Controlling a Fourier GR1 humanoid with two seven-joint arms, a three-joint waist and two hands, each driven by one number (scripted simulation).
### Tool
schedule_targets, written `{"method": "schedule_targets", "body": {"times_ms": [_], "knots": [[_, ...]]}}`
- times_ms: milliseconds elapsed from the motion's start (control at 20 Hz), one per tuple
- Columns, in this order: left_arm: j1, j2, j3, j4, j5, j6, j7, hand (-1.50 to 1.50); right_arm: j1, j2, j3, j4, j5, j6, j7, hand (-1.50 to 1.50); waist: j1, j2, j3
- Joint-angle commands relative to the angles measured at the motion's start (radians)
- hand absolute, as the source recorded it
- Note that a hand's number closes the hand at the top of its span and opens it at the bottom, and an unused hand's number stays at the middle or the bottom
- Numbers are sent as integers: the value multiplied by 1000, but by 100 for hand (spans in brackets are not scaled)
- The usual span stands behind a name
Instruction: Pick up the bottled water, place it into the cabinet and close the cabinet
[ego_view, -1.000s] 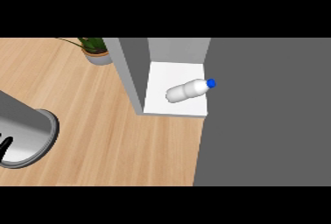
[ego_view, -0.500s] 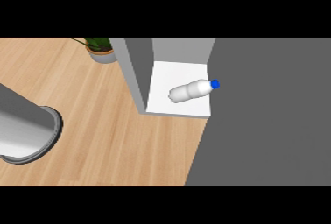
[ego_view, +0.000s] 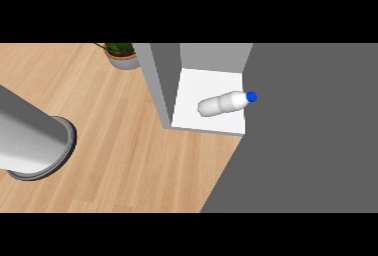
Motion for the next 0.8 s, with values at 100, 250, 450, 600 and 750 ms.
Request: {"method": "schedule_targets", "body": {"times_ms": [100, 250, 450, 600, 750], "knots": [[11, 15, 24, 7, 16, -56, -5, -150, -242, 189, 115, 116, 33, -145, 145, 150, 32, 17, 3], [24, 15, 49, 26, 32, -88, -15, -150, -372, 262, 134, 209, -52, -152, 242, 150, 35, 18, 7], [61, 20, 84, 41, 43, -132, -18, -150, -617, 285, 110, 334, -200, -192, 215, 150, 31, 22, 13], [94, 9, 131, 70, 66, -187, -38, -150, -790, 287, 67, 459, -282, -236, 210, 150, 4, 20, 16], [92, -1, 164, 138, 59, -227, -49, -150, -888, 288, 11, 598, -376, -268, 218, 150, -30, 23, 17]]}}
